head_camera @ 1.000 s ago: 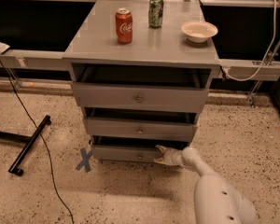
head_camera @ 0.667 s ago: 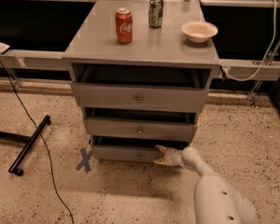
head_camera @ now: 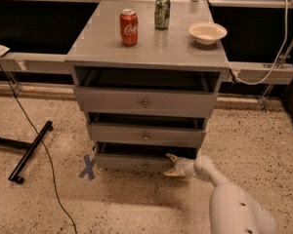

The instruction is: Open bottom drawer

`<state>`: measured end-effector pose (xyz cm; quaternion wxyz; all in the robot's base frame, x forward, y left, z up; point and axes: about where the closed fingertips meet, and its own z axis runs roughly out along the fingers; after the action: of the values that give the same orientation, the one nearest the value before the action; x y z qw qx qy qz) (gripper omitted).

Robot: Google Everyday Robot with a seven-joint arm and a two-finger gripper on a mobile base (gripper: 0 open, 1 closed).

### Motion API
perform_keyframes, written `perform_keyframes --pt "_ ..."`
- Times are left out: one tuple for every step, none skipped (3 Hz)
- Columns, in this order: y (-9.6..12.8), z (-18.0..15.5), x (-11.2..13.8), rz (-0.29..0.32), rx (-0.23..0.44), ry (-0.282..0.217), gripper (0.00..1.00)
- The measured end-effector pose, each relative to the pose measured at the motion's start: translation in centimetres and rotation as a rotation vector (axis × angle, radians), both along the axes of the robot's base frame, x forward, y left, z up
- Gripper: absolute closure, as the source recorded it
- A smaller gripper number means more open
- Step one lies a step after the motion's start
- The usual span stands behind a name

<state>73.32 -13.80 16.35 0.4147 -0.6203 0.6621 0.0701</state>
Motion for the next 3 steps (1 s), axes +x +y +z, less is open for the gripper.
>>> perform_keyframes --pt "0.0 0.0 0.0 0.0 0.0 0.0 0.34" --pt "-2.4 0.1 -3.1 -0.041 0.031 0.087 0.35" --pt "-2.4 0.1 -3.1 -0.042 0.031 0.088 0.35"
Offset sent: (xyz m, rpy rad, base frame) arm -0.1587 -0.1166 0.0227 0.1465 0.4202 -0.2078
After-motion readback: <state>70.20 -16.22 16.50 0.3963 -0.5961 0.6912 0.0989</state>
